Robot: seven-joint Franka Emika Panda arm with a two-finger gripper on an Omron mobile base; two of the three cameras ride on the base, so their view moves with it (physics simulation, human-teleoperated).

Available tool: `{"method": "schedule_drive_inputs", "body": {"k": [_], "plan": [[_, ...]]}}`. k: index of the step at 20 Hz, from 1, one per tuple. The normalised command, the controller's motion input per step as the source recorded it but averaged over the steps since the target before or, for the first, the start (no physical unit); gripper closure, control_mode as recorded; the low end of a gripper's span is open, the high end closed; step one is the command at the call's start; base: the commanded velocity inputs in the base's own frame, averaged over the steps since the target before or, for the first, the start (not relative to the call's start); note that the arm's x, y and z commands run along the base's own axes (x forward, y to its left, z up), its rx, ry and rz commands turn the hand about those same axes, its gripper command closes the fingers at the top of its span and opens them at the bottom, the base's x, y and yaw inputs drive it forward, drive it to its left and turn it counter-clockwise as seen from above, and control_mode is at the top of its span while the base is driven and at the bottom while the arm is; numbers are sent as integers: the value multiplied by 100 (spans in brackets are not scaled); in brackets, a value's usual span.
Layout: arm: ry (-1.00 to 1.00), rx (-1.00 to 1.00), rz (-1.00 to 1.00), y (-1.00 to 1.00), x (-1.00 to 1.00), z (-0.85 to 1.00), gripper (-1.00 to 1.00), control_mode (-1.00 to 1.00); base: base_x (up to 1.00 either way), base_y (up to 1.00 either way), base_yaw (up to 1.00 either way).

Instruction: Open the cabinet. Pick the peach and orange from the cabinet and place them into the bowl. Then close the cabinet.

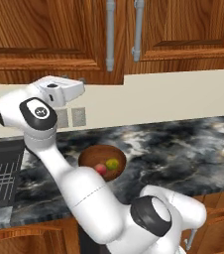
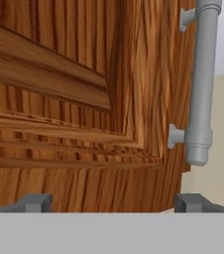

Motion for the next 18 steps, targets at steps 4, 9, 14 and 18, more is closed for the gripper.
{"method": "schedule_drive_inputs", "body": {"k": [4,9,14,18], "plan": [[0,-3,10,-36,48,0,-100,-100,0,0,0],[0,-4,11,-29,51,1,-100,-100,0,0,0],[0,-4,12,-23,56,0,-100,-100,0,0,0],[2,-4,12,-21,64,2,-100,-100,0,0,0]]}}
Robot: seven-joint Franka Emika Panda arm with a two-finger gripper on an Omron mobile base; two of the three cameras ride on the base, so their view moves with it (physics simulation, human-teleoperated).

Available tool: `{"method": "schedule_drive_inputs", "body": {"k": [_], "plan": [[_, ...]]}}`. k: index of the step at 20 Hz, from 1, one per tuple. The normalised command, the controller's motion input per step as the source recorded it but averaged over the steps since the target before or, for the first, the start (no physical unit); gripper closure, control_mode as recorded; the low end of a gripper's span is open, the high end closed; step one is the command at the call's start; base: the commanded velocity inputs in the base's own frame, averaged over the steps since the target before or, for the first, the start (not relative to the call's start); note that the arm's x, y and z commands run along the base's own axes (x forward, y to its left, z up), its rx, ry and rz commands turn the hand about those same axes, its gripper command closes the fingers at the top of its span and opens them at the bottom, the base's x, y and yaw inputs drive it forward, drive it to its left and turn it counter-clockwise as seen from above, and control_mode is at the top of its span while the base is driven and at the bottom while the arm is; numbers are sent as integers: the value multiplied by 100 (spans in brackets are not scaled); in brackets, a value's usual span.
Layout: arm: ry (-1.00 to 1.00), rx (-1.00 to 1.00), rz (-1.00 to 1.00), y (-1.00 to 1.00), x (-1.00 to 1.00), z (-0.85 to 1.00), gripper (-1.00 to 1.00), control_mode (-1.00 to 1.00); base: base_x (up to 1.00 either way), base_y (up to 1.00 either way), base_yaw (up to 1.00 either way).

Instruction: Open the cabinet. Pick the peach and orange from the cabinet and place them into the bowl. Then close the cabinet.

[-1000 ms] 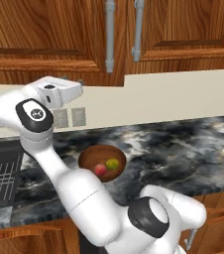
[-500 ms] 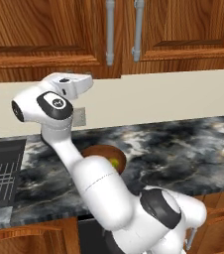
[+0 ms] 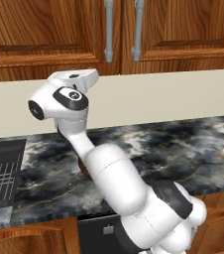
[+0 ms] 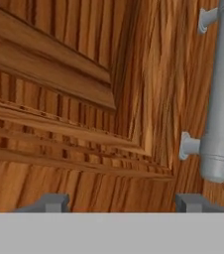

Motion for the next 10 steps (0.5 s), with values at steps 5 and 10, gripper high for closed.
{"method": "schedule_drive_inputs", "body": {"k": [5,10], "plan": [[2,-4,12,-20,60,0,-100,-100,0,0,0],[5,-2,11,-20,57,0,-100,-100,0,0,0]]}}
